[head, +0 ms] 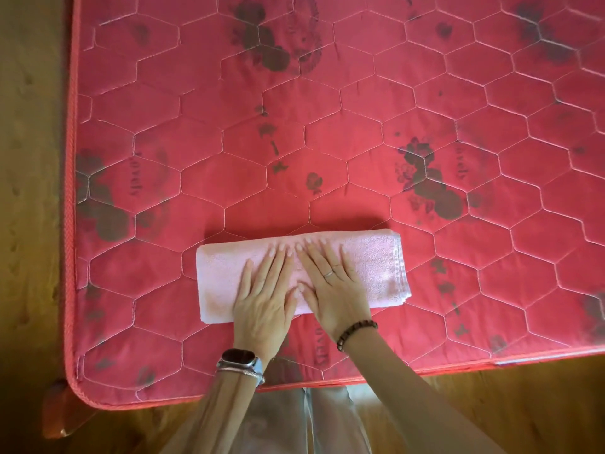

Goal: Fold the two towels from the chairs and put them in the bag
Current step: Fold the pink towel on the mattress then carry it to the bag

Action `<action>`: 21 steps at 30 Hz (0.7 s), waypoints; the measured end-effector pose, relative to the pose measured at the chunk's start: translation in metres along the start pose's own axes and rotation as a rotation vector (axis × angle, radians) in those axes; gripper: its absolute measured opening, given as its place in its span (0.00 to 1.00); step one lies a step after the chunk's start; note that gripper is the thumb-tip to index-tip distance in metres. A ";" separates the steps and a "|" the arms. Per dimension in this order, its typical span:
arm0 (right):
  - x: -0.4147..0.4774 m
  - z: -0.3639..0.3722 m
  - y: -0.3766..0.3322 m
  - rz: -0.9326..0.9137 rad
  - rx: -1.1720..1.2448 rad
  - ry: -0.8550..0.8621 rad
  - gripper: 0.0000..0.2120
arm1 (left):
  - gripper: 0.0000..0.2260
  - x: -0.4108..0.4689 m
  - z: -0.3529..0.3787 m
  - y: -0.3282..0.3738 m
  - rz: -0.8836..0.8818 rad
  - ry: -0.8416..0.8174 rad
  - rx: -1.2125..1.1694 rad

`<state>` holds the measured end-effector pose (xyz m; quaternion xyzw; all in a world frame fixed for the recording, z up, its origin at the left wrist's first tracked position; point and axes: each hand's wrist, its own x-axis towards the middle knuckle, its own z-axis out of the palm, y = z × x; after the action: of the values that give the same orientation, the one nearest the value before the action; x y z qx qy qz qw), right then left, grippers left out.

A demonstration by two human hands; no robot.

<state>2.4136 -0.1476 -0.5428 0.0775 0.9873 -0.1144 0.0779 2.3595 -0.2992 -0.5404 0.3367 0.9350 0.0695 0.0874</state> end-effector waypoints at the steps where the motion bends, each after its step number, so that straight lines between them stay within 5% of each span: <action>1: 0.000 -0.002 0.004 0.011 -0.019 -0.014 0.27 | 0.25 -0.001 -0.001 -0.005 -0.007 0.005 -0.001; 6: -0.008 -0.011 0.043 0.177 -0.061 -0.026 0.28 | 0.27 -0.013 -0.001 -0.056 -0.154 0.022 0.007; 12: -0.015 -0.018 0.080 0.305 -0.025 -0.021 0.28 | 0.27 -0.019 -0.004 -0.092 -0.120 -0.001 -0.035; 21: -0.014 -0.030 0.056 0.260 0.008 0.100 0.27 | 0.27 -0.016 -0.023 -0.071 -0.247 0.096 -0.080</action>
<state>2.4325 -0.0884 -0.5232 0.2109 0.9711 -0.1035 0.0426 2.3224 -0.3656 -0.5293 0.2116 0.9689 0.1113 0.0639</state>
